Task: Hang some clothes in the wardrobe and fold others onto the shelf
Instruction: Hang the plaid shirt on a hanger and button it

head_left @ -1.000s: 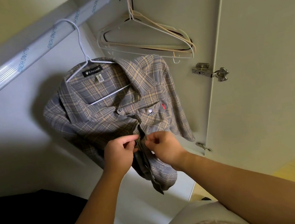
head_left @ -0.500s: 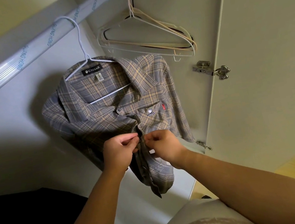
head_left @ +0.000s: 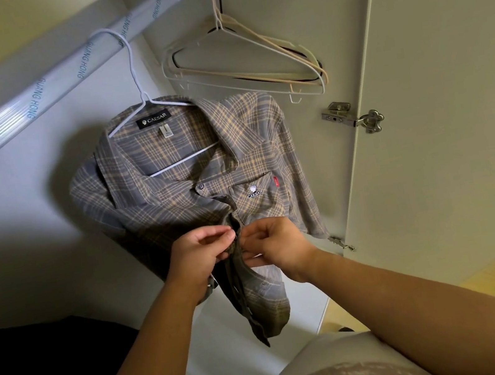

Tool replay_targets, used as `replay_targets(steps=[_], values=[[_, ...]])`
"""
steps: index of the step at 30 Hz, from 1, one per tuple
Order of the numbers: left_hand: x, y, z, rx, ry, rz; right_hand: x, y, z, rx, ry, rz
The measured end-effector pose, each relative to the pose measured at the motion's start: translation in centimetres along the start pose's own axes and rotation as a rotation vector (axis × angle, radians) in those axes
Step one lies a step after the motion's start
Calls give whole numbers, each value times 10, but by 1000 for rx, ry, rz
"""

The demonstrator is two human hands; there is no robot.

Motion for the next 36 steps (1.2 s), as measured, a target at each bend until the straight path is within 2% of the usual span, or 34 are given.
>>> replay_targets(steps=[11,19,22,25,36], values=[[-1,-2,-2,-55,-17,-34,2,4,2,61,2,-31],[-1,-2,-12,-300,-117,-143,-1,9,10,346,112,-94],[1,-4,-15,-301,-126,-152,-2,9,18,532,198,-118],[2,-8,-11,-295,-91,-113,0,6,26,664,273,-117],[-7,-15,20,77,229,-36,1,2,24,727,365,-122]])
Point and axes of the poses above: each hand's wrist, its own x-axis away from the middle knuckle, its own y-axis out of the back of the hand, z = x × y, the point moved 10 cm from there along -x, towards the middle knuckle, and after that the axes turned 10 degrees about y, right-handed, at the moved point
